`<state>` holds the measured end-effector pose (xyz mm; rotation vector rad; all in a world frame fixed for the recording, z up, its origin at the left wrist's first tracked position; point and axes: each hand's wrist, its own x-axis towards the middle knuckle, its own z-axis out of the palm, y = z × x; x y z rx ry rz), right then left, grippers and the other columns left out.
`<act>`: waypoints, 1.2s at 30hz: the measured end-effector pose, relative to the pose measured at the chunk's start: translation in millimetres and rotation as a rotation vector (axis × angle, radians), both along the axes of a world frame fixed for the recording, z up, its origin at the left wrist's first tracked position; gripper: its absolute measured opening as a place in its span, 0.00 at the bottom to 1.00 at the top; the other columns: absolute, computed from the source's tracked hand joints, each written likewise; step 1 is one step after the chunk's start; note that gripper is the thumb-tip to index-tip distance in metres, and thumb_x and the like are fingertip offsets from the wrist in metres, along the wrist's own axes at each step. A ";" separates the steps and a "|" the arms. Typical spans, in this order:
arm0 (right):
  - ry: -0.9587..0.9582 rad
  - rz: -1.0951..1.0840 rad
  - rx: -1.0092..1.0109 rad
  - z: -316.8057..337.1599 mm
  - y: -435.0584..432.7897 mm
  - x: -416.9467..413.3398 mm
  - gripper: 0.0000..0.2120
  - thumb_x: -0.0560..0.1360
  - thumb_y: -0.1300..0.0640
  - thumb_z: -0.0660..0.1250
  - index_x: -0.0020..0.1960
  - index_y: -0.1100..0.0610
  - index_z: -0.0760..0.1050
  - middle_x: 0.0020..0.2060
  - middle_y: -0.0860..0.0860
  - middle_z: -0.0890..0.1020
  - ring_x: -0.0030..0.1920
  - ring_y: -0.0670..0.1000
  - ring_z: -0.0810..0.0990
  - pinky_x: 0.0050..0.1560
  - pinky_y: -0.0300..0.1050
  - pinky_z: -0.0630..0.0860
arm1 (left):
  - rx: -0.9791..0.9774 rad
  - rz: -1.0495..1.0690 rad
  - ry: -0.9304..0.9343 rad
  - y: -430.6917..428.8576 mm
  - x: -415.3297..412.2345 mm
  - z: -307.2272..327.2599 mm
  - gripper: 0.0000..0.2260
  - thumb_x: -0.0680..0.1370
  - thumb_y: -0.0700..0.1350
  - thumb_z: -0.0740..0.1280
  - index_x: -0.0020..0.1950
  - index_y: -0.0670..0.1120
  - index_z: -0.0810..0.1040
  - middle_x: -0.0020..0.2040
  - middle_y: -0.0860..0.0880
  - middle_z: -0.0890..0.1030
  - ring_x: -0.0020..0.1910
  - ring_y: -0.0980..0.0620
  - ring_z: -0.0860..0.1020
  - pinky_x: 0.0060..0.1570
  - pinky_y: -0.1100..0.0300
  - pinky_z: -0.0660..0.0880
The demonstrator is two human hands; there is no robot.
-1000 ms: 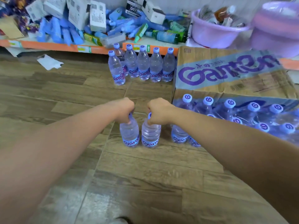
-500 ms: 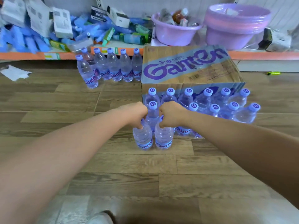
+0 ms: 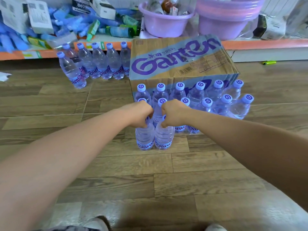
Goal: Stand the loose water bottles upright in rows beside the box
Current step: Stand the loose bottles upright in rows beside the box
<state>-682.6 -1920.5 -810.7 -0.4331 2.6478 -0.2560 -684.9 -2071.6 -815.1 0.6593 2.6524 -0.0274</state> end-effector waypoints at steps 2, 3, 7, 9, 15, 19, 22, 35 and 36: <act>-0.011 0.006 0.002 0.2 -0.7 1.4 0.23 0.70 0.51 0.72 0.58 0.65 0.76 0.52 0.59 0.82 0.42 0.54 0.74 0.32 0.42 0.67 | 0.019 0.007 -0.007 -2.4 0.3 -1.4 0.06 0.71 0.40 0.64 0.47 0.43 0.76 0.41 0.46 0.76 0.40 0.46 0.73 0.36 0.57 0.70; -0.015 0.007 0.003 0.4 -1.3 2.0 0.23 0.71 0.51 0.71 0.59 0.65 0.76 0.53 0.59 0.82 0.44 0.54 0.75 0.33 0.42 0.68 | 0.029 0.011 -0.009 -3.7 0.2 -1.7 0.05 0.70 0.40 0.65 0.45 0.44 0.76 0.41 0.46 0.76 0.40 0.46 0.73 0.36 0.56 0.71; -0.036 0.009 0.005 -0.2 -5.8 1.7 0.22 0.70 0.49 0.72 0.56 0.65 0.76 0.44 0.56 0.78 0.41 0.52 0.72 0.31 0.42 0.67 | 0.014 0.089 -0.079 -6.9 1.6 0.8 0.12 0.71 0.42 0.68 0.54 0.44 0.75 0.47 0.47 0.76 0.44 0.49 0.72 0.41 0.57 0.72; -0.032 0.020 0.012 -2.1 -8.5 -0.1 0.17 0.70 0.50 0.72 0.48 0.62 0.73 0.41 0.54 0.74 0.40 0.52 0.71 0.28 0.40 0.64 | 0.011 0.146 -0.126 -7.1 3.4 1.3 0.16 0.71 0.44 0.69 0.57 0.43 0.73 0.48 0.48 0.72 0.45 0.49 0.70 0.40 0.58 0.69; -0.020 0.013 -0.006 -7.4 -7.7 -1.2 0.14 0.70 0.53 0.71 0.45 0.58 0.69 0.38 0.53 0.72 0.38 0.53 0.70 0.27 0.40 0.63 | 0.075 0.135 -0.099 -8.3 2.2 -2.1 0.09 0.70 0.41 0.68 0.45 0.45 0.68 0.40 0.48 0.69 0.41 0.47 0.70 0.33 0.58 0.66; -0.012 0.014 -0.020 -9.1 -8.7 -1.8 0.13 0.69 0.54 0.71 0.44 0.58 0.68 0.37 0.53 0.71 0.38 0.53 0.69 0.28 0.41 0.62 | 0.100 0.149 -0.085 -12.5 3.0 -4.6 0.11 0.70 0.42 0.69 0.46 0.46 0.68 0.35 0.53 0.66 0.40 0.48 0.70 0.31 0.60 0.65; -0.005 0.004 -0.029 -9.6 -9.7 -2.0 0.14 0.69 0.54 0.72 0.45 0.59 0.70 0.35 0.52 0.71 0.38 0.53 0.70 0.28 0.41 0.63 | 0.124 0.162 -0.091 -14.1 4.7 -3.1 0.11 0.70 0.42 0.69 0.49 0.44 0.70 0.36 0.53 0.66 0.41 0.48 0.69 0.31 0.60 0.65; 0.125 0.042 0.085 10.4 -41.1 -41.1 0.24 0.75 0.36 0.58 0.35 0.57 0.68 0.30 0.50 0.71 0.36 0.53 0.73 0.29 0.42 0.62 | 0.256 0.289 -0.496 -41.3 -42.0 12.9 0.11 0.76 0.55 0.65 0.51 0.48 0.76 0.46 0.51 0.78 0.48 0.49 0.75 0.53 0.59 0.71; 0.200 0.031 0.064 12.2 -47.0 -46.9 0.21 0.75 0.39 0.58 0.37 0.57 0.69 0.33 0.50 0.72 0.40 0.55 0.74 0.29 0.42 0.62 | 0.270 0.301 -0.485 -48.9 -48.3 15.1 0.14 0.77 0.55 0.62 0.53 0.46 0.76 0.47 0.51 0.79 0.49 0.49 0.77 0.54 0.57 0.72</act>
